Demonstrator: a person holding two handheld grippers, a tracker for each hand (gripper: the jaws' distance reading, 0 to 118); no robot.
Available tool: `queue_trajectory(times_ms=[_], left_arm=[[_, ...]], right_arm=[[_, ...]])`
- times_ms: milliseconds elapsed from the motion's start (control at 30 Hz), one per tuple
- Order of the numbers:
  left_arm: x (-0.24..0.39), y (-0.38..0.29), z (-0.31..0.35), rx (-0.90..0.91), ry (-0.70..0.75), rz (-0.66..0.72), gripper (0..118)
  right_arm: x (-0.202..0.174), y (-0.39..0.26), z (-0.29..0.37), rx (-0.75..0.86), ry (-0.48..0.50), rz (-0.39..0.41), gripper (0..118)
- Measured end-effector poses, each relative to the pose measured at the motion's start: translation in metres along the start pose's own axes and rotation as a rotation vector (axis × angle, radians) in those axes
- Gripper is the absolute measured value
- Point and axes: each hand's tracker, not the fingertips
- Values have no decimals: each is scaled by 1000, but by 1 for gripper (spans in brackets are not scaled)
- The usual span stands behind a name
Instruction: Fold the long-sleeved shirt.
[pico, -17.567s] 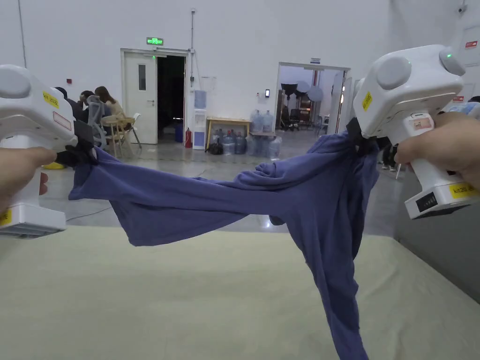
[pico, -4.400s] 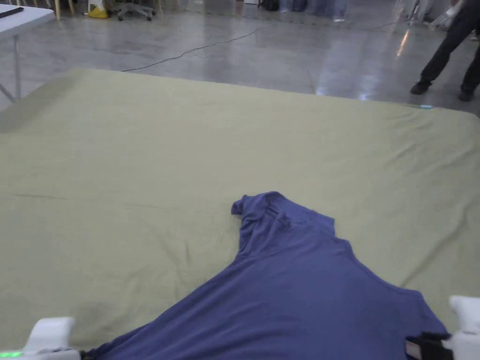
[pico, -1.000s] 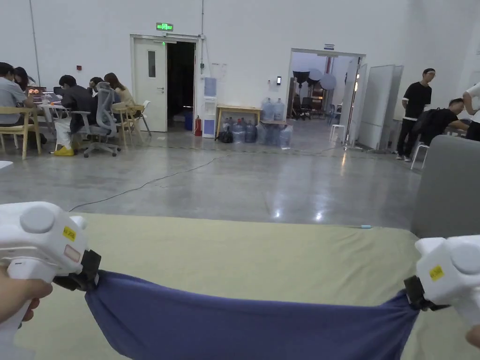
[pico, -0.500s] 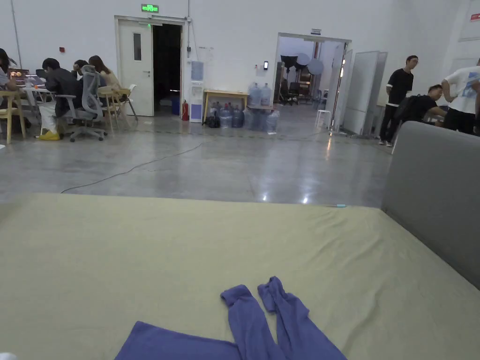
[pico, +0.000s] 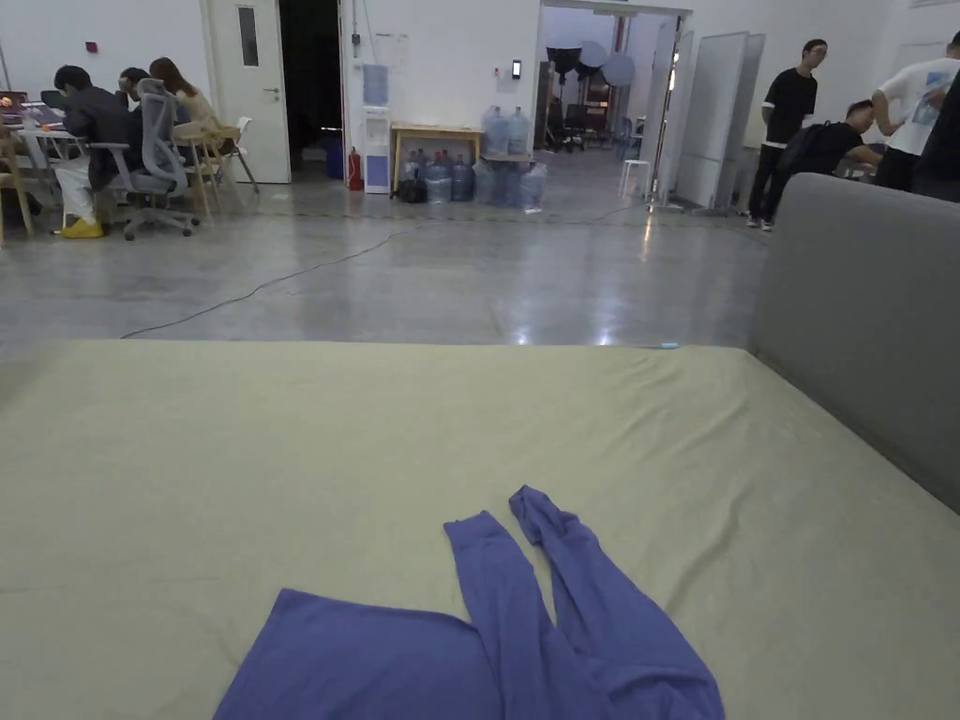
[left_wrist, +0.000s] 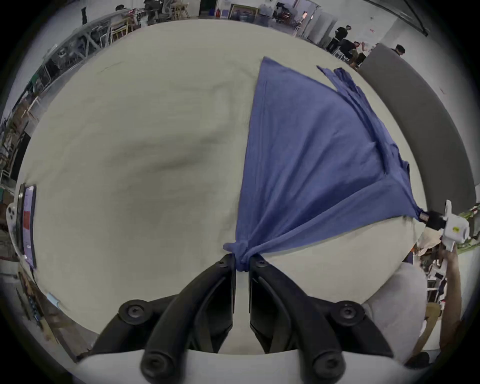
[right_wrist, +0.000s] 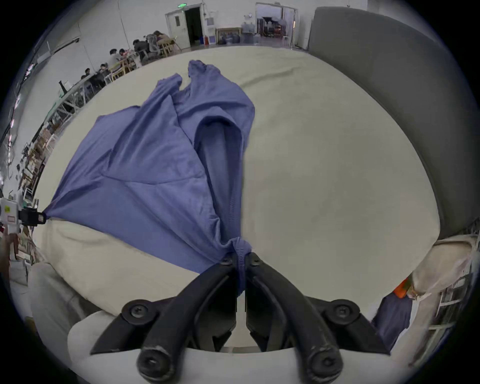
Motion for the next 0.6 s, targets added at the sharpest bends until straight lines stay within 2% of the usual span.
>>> queue_trajectory(times_ms=[133, 267, 300, 333, 367, 400, 433, 467, 533, 600], left_arm=[[-5, -8, -17, 11, -2, 3, 3], [-7, -6, -20, 11, -2, 1, 4], [-4, -8, -18, 15, 9, -4, 7], [-1, -8, -15, 23, 32, -5, 16], [4, -8, -5, 52, 73, 25, 35], [9, -7, 6, 84, 111, 29, 73], [10, 1, 17, 121, 179, 25, 92], [15, 3, 35, 191, 210, 0, 100], [29, 7, 74, 352, 124, -66, 101], [45, 11, 98, 403, 100, -88, 102]], right_arm=[[1, -6, -19, -52, -3, -20, 1], [0, -14, -23, -14, -5, -31, 5], [2, -14, -22, -9, 2, -38, 7], [5, -13, -20, -8, 11, -56, 9], [10, -9, -16, -25, 35, -68, 16], [17, -1, -9, -67, 65, -64, 43], [23, 6, 0, -96, 98, -72, 72], [29, 14, 15, -67, 78, -77, 93], [36, 32, 59, 66, 65, -53, 97], [37, 45, 90, 125, 66, -81, 97]])
